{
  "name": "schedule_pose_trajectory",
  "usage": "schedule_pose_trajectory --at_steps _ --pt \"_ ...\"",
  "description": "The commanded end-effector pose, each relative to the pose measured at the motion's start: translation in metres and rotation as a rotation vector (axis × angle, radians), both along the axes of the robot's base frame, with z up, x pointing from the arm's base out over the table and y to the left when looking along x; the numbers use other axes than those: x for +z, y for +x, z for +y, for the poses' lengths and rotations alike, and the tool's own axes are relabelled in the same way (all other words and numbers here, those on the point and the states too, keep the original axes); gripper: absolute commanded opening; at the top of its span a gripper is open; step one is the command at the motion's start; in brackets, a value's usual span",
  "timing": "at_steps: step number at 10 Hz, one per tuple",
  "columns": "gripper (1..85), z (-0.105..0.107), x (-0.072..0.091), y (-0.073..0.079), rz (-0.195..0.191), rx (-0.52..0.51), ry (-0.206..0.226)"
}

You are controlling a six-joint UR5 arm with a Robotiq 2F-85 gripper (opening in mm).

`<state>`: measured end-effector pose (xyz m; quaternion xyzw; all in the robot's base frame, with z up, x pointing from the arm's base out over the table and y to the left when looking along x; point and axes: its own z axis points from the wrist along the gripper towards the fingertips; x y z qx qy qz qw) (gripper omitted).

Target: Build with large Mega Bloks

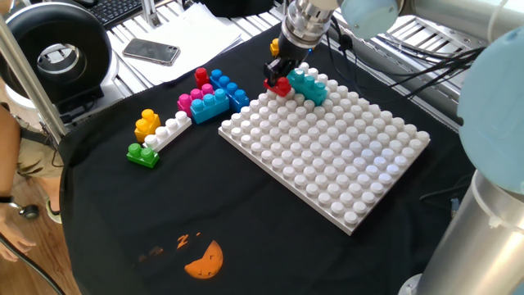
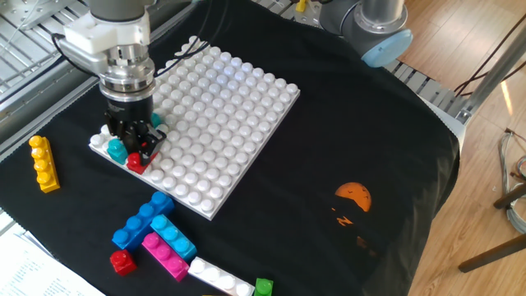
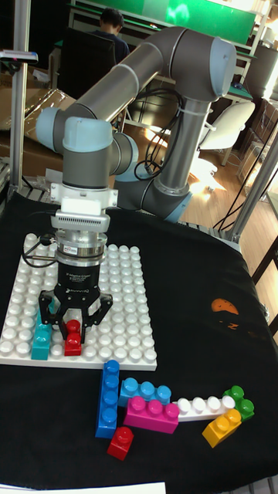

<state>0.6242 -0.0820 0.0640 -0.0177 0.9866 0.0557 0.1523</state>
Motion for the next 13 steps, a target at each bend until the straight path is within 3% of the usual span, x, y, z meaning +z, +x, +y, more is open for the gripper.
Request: schedule_pose_trajectory --at_steps 1,6,13 --pt "1.3 0.002 0.002 -0.005 -0.007 -0.019 0.012" --pt "1.3 0.001 -0.005 0.006 -0.028 -0.037 0.016" --pt "1.3 0.0 -0.015 0.003 -0.039 -0.033 0.018"
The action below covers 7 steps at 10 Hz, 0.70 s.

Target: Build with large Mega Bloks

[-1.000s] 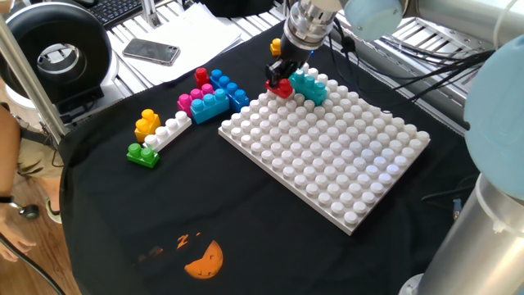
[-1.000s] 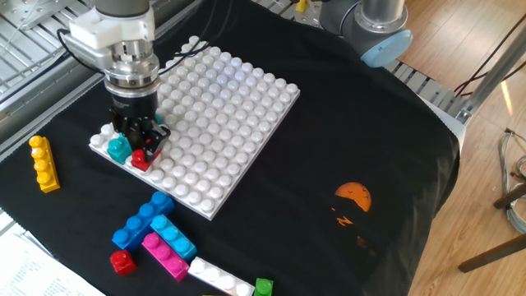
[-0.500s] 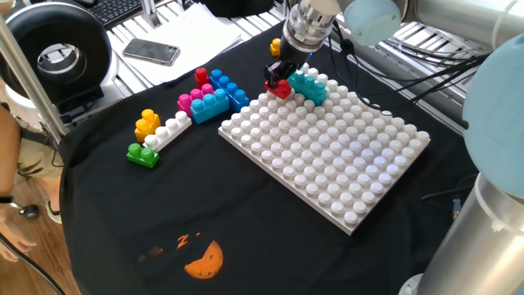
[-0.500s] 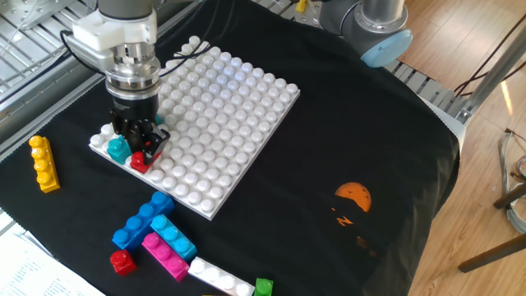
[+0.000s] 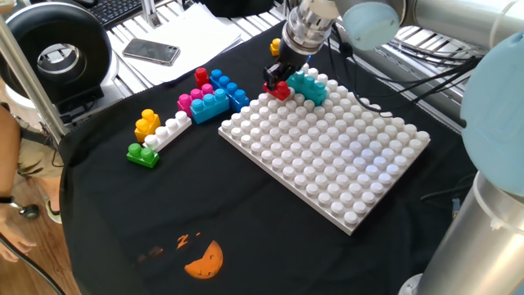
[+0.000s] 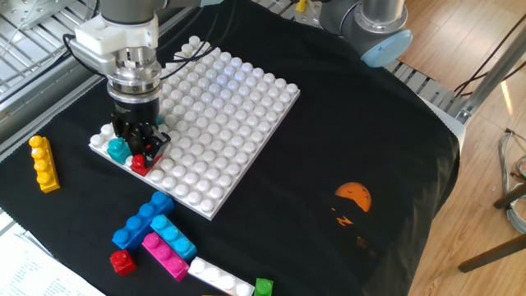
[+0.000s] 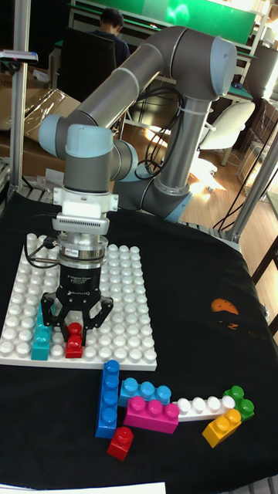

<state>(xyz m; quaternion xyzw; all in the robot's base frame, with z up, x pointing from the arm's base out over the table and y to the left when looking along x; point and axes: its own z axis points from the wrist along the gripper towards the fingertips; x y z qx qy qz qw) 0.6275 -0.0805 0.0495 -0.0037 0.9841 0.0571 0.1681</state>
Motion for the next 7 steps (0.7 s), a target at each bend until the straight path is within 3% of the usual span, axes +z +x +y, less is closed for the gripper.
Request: schedule_pose_trajectory --at_steps 1,7 --pt "1.3 -0.0029 -0.0009 -0.0039 -0.01 0.003 0.011" --pt "1.3 0.0011 -0.0079 -0.002 -0.023 -0.011 0.008"
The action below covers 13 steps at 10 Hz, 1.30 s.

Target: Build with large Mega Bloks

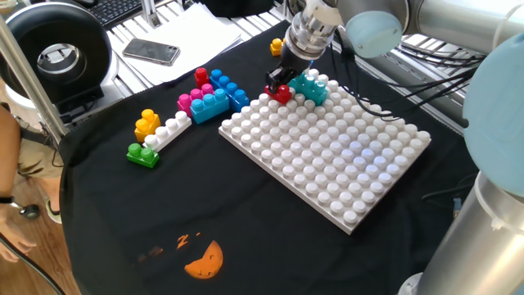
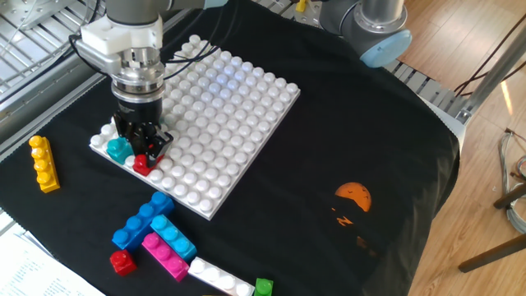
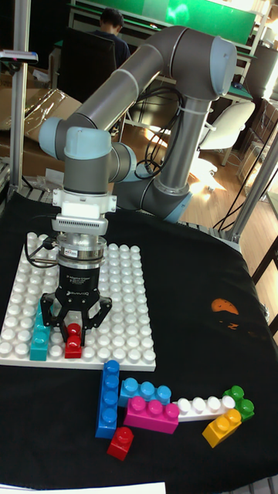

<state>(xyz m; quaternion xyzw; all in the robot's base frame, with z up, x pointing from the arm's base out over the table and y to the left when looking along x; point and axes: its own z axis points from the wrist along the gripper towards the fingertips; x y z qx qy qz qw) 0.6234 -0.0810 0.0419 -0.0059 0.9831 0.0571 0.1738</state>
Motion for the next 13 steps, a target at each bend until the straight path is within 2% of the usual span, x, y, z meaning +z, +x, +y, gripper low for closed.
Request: schedule_pose_trajectory --at_steps 1,13 --pt "1.3 0.0027 0.0 0.0026 -0.017 -0.02 0.007" --pt "1.7 -0.0019 -0.0043 0.0032 -0.028 -0.038 0.008"
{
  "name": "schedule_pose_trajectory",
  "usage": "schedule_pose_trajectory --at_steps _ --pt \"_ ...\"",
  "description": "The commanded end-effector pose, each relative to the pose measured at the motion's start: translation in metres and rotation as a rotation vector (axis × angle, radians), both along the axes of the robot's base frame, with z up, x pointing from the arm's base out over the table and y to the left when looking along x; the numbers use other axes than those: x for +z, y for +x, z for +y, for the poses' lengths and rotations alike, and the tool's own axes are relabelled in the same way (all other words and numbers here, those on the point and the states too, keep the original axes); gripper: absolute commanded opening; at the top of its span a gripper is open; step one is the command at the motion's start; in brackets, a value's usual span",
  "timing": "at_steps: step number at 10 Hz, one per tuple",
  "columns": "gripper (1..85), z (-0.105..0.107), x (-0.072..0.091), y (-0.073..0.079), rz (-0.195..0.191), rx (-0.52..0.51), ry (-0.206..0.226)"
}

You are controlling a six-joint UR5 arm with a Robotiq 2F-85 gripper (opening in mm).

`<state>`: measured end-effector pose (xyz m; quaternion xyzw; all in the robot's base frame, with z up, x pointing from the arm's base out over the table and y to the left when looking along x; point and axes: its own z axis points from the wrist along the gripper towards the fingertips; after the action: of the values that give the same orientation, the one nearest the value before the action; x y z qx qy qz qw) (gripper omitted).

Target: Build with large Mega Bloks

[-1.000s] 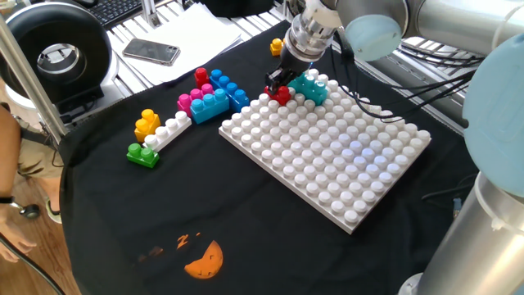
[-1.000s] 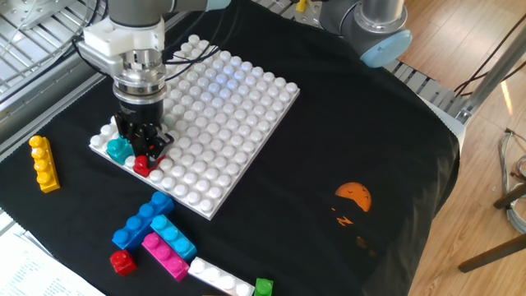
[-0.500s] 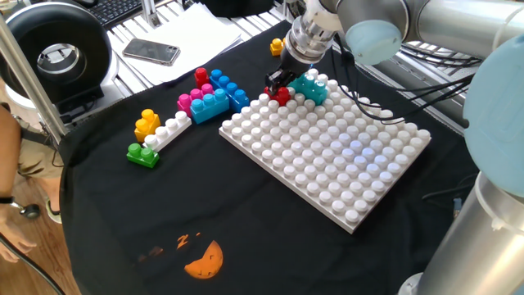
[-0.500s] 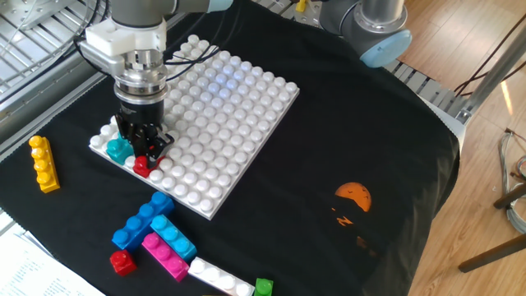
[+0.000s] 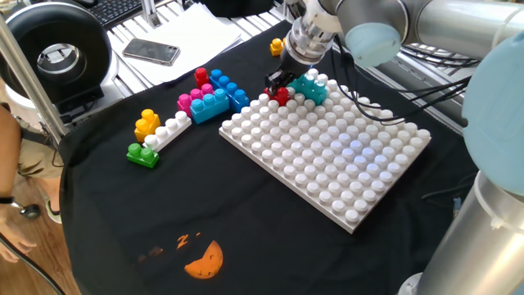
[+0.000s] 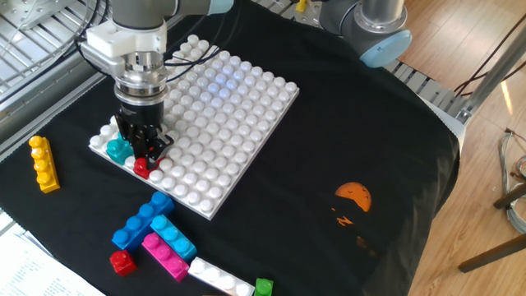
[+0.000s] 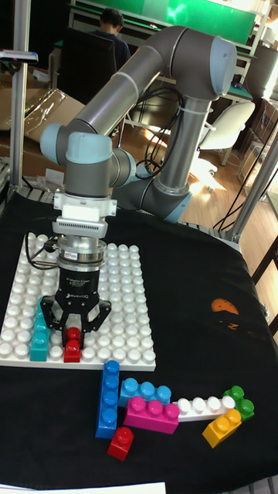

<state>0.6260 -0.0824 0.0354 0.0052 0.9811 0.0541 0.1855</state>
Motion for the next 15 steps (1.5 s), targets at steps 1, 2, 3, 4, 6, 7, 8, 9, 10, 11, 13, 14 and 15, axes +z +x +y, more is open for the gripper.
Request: schedule_pose_trajectory --at_steps 1,2,3,4,6,7,8,9,10,11,13,14,15 --pt "3.0 -0.003 0.006 -0.002 -0.003 -0.011 0.001" --pt "17.3 -0.006 0.008 -0.004 0.002 -0.01 -0.011" --pt "34.0 -0.006 0.009 -0.003 -0.007 0.012 -0.02" --pt "46.3 -0.004 0.01 -0.002 -0.008 0.022 -0.017" --pt "54.7 0.0 0.013 -0.001 -0.007 0.041 -0.009" --pt "54.3 0.001 0.018 -0.002 -0.003 0.051 0.0" --pt "48.3 0.002 0.025 -0.001 0.008 0.055 0.008" --pt "36.0 0.005 0.032 -0.001 0.031 0.042 0.015" --pt "13.3 0.007 0.035 -0.001 0.041 0.028 0.015" --pt "6.3 0.01 0.034 0.0 0.041 0.023 0.021" --pt "1.3 0.018 0.033 0.004 0.039 0.015 0.042" --pt "1.3 0.024 0.033 0.008 0.038 0.012 0.048" --pt "1.3 0.03 0.033 0.014 0.035 0.011 0.048"
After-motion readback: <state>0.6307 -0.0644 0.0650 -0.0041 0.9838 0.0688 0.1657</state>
